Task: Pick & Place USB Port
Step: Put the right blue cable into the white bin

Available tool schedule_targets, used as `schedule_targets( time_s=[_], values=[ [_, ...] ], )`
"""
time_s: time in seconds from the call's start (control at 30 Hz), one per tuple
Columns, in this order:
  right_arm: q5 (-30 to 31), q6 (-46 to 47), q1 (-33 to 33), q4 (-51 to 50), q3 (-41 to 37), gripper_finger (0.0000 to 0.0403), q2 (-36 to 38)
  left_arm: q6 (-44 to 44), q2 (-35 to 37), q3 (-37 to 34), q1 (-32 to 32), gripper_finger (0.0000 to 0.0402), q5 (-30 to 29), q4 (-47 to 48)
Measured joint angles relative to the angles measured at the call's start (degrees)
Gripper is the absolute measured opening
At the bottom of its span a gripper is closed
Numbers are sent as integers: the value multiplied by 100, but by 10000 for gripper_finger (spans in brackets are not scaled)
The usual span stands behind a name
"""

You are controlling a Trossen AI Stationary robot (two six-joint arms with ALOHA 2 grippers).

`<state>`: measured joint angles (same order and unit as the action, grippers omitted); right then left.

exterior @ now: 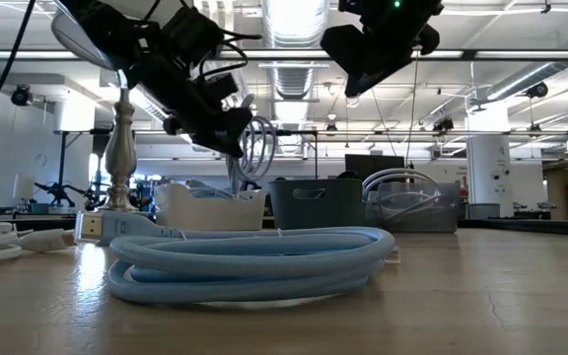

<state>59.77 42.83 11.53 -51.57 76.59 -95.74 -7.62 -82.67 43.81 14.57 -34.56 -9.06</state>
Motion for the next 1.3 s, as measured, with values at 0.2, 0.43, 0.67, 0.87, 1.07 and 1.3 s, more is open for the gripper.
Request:
schedule_targets(
  time_s=[0.2,0.43,0.67,0.87,1.07,1.3],
  values=[
    [-4,8,-61,11,-58,123,0,15,-2,0,-210,51,-331,1],
    [-35,3,-66,262,-64,123,0,328,-2,20,-363,51,-491,-35],
    [-37,2,-75,311,-64,112,0,399,-2,5,-354,51,-1401,207],
    [-39,2,-88,311,-64,109,0,597,-2,4,-358,51,-1619,278],
    [-40,2,-88,311,-64,114,0,603,-2,4,-348,51,-2798,738],
    [-39,2,-88,359,-64,105,-2,359,-4,0,-258,51,-2841,1051]
  ],
)
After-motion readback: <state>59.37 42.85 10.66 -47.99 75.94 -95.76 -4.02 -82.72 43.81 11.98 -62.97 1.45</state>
